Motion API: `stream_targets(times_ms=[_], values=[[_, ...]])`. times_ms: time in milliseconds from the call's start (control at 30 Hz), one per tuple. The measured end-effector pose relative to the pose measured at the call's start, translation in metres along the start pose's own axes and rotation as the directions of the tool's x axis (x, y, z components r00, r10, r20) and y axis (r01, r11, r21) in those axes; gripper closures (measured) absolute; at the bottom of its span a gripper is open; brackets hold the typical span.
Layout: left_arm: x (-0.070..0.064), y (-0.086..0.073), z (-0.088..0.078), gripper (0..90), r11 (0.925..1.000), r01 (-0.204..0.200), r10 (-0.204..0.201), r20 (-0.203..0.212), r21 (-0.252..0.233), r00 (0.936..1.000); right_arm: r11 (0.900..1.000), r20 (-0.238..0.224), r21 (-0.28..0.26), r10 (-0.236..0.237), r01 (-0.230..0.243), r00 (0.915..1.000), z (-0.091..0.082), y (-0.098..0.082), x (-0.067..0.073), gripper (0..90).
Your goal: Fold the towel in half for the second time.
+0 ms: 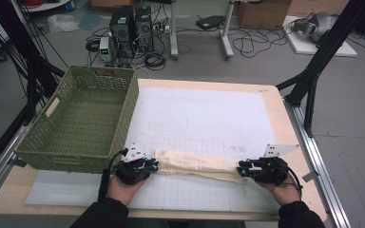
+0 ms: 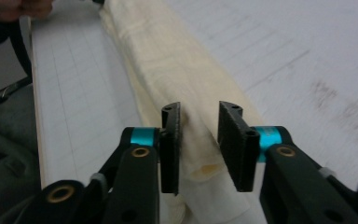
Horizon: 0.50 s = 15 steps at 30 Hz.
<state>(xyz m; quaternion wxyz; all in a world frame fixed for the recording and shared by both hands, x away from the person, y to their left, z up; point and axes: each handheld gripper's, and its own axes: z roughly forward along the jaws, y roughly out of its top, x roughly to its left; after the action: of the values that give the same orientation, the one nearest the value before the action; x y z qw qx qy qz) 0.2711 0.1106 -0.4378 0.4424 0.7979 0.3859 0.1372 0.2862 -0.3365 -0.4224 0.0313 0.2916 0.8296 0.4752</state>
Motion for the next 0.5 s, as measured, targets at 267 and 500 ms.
stream_targets(times_ms=[267, 500], values=[[0.000, -0.001, 0.000, 86.6, 0.9998, -0.015, 0.015, 0.009, 0.011, 0.9999, 0.999, -0.007, 0.030, -0.039, 0.040, 0.9992, 0.029, 0.020, 0.004, 70.7], [0.000, -0.002, -0.006, 84.8, 0.9999, -0.006, 0.006, 0.026, 0.011, 0.9997, 0.989, -0.025, 0.140, -0.054, 0.057, 0.9982, 0.047, 0.002, 0.008, 73.5]])
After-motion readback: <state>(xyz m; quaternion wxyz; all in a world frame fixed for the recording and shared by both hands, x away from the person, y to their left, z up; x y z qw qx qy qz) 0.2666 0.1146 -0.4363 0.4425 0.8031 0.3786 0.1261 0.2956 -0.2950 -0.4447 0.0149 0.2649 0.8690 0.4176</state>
